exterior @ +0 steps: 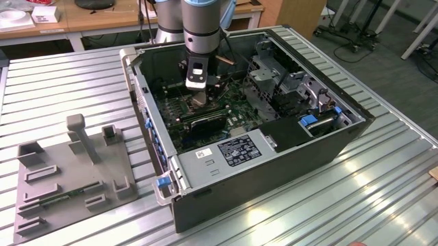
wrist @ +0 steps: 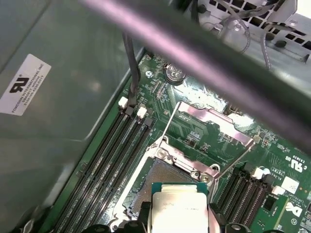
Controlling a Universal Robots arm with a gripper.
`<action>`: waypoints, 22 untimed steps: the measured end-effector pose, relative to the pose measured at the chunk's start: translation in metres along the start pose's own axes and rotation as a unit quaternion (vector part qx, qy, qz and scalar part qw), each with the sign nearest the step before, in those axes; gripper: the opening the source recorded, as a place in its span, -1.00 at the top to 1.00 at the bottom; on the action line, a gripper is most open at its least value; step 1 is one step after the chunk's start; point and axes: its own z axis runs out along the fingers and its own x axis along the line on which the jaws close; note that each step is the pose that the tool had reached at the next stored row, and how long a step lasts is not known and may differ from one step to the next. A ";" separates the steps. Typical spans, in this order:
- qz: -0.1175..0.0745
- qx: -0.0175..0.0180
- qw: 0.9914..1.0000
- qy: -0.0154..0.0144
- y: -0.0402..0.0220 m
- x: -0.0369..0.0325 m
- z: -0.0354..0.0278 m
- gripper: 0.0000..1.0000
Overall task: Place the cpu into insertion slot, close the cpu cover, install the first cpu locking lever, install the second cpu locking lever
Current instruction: 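Place the cpu into insertion slot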
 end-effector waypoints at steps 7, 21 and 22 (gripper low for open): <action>0.001 0.000 1.000 0.000 0.0013 -0.0004 -0.0043 -0.08; 0.117 0.000 0.993 -0.013 0.0012 -0.0005 -0.0033 -0.08; 0.118 0.000 0.993 -0.013 0.0012 -0.0005 -0.0033 -0.08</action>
